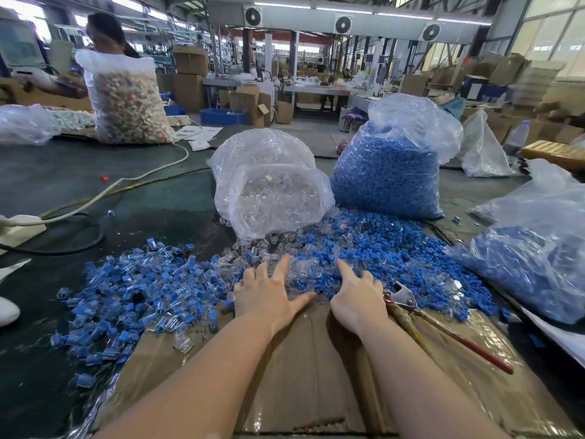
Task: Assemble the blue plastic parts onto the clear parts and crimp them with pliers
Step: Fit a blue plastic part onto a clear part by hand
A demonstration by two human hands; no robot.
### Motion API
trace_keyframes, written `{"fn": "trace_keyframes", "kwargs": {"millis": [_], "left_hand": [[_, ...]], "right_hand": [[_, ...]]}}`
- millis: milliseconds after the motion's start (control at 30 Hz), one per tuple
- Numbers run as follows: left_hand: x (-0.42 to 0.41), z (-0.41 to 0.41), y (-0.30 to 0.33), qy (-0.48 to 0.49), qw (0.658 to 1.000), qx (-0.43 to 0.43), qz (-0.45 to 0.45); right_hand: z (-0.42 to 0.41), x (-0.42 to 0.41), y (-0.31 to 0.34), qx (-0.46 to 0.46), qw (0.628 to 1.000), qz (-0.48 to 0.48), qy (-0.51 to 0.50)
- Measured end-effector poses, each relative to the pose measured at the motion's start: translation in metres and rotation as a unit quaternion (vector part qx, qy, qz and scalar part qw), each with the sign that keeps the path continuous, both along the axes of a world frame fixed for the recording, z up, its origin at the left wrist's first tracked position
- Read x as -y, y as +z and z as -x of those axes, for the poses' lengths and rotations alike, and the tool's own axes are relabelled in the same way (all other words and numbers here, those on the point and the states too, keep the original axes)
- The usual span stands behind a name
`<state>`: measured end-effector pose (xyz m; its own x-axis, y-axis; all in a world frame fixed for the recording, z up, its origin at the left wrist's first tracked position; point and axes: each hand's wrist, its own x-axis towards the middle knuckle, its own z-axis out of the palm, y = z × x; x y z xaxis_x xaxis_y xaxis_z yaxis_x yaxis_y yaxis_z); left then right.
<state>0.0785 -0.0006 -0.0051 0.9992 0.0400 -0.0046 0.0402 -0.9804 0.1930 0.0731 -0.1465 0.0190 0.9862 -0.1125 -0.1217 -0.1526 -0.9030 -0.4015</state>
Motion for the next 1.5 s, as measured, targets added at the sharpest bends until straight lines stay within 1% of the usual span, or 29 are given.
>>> {"fn": "trace_keyframes", "kwargs": {"millis": [133,333,467,567,700,900,1000,1200,1500], "left_hand": [[0.004,-0.001,-0.001,-0.028,0.999,0.017,0.027],[0.004,0.0,-0.004,-0.064,0.993,0.061,0.08],[0.006,0.005,-0.006,-0.09,0.983,0.094,0.126],[0.008,0.01,-0.007,-0.1,0.977,0.116,0.15],[0.012,0.02,-0.009,-0.118,0.972,0.136,0.15],[0.015,0.04,-0.012,-0.144,0.97,0.162,0.11],[0.016,0.049,-0.014,-0.144,0.97,0.168,0.103],[0.014,0.062,-0.017,-0.122,0.972,0.163,0.116],[0.012,0.068,-0.014,-0.122,0.964,0.19,0.14]], "right_hand": [[-0.006,-0.002,-0.002,0.012,0.998,-0.043,0.037],[-0.006,0.001,-0.002,0.034,0.984,-0.156,0.083],[0.0,0.0,-0.003,0.069,0.976,-0.184,0.094],[0.005,-0.001,-0.005,0.099,0.973,-0.181,0.101],[0.016,-0.002,-0.01,0.117,0.974,-0.17,0.094],[0.039,0.0,-0.018,0.16,0.972,-0.142,0.094],[0.048,0.002,-0.021,0.17,0.973,-0.119,0.099],[0.064,0.006,-0.026,0.205,0.97,-0.089,0.1],[0.073,0.009,-0.028,0.254,0.959,-0.088,0.093]]}}
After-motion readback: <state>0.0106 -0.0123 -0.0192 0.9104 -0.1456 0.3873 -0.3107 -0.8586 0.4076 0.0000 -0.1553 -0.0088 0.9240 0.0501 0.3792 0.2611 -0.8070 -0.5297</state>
